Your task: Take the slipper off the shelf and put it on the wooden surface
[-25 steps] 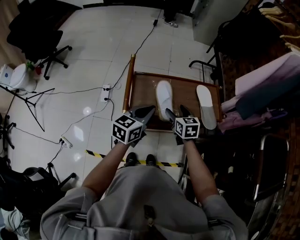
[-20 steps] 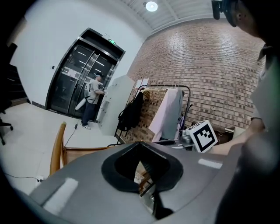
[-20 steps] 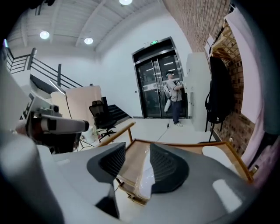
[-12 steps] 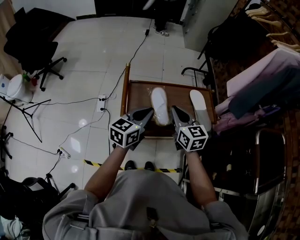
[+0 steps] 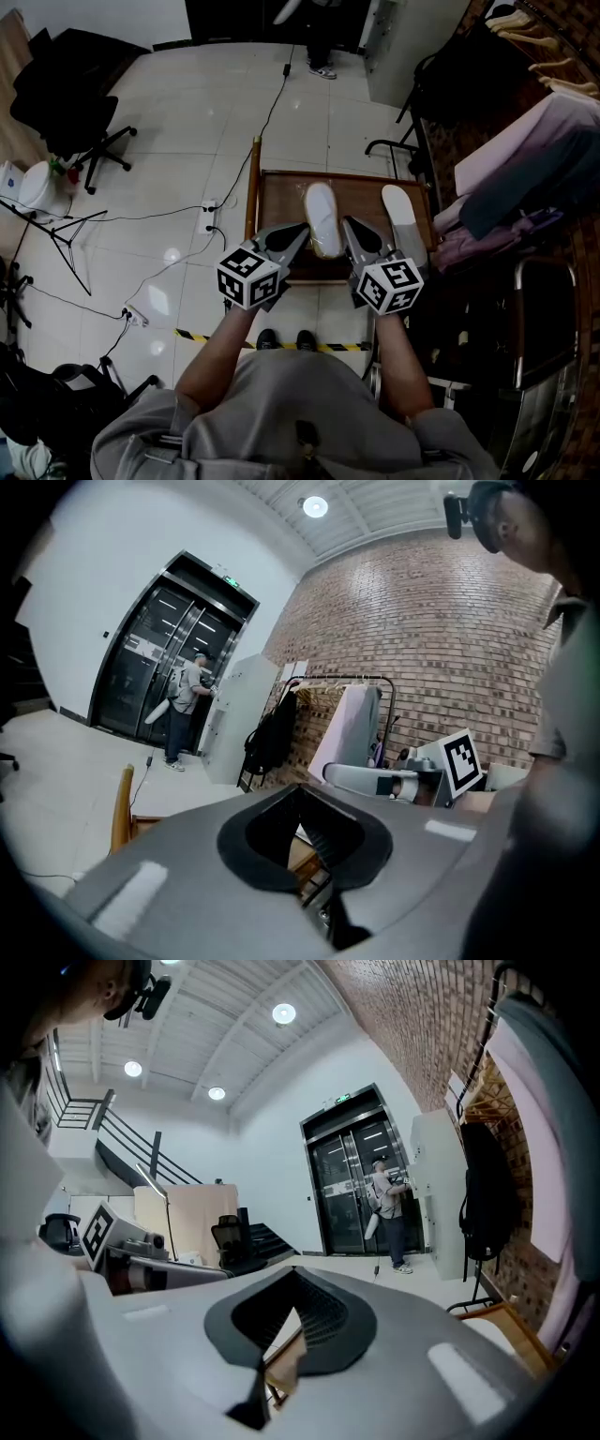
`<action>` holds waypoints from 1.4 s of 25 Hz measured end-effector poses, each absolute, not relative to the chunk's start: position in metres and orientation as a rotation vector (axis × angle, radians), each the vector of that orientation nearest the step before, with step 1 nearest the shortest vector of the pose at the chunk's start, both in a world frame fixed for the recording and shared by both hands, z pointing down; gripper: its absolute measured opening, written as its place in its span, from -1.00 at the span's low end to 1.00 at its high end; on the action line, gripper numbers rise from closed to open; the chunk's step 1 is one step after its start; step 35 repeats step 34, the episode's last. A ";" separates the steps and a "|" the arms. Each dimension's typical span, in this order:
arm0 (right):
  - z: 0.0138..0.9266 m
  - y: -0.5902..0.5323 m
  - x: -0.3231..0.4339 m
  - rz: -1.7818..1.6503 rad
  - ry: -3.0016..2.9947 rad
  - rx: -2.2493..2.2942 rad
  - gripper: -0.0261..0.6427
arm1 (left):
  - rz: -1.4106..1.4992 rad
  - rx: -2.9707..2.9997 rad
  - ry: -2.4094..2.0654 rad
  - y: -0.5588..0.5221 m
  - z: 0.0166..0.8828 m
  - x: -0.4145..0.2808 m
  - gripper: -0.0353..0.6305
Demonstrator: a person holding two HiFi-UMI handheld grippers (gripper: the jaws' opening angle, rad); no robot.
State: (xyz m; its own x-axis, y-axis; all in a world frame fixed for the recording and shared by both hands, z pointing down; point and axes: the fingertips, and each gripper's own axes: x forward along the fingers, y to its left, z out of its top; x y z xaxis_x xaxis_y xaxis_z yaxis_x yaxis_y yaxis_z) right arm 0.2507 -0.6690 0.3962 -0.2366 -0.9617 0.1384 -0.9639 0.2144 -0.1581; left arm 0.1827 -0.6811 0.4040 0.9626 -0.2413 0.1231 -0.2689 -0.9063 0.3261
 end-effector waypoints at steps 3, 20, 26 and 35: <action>0.397 -0.670 0.252 0.344 -2.448 1.936 -0.93 | 0.099 2.761 -0.361 -0.679 0.401 0.184 -0.98; 0.393 -0.680 0.253 0.390 -2.494 1.919 -0.93 | 0.101 2.768 -0.357 -0.688 0.400 0.190 -0.98; 0.391 -0.681 0.254 0.375 -2.495 1.923 -0.93 | 0.105 2.772 -0.356 -0.688 0.401 0.191 -0.98; 0.394 -0.680 0.252 0.384 -2.501 1.908 -0.93 | 0.108 2.776 -0.348 -0.687 0.402 0.193 -0.98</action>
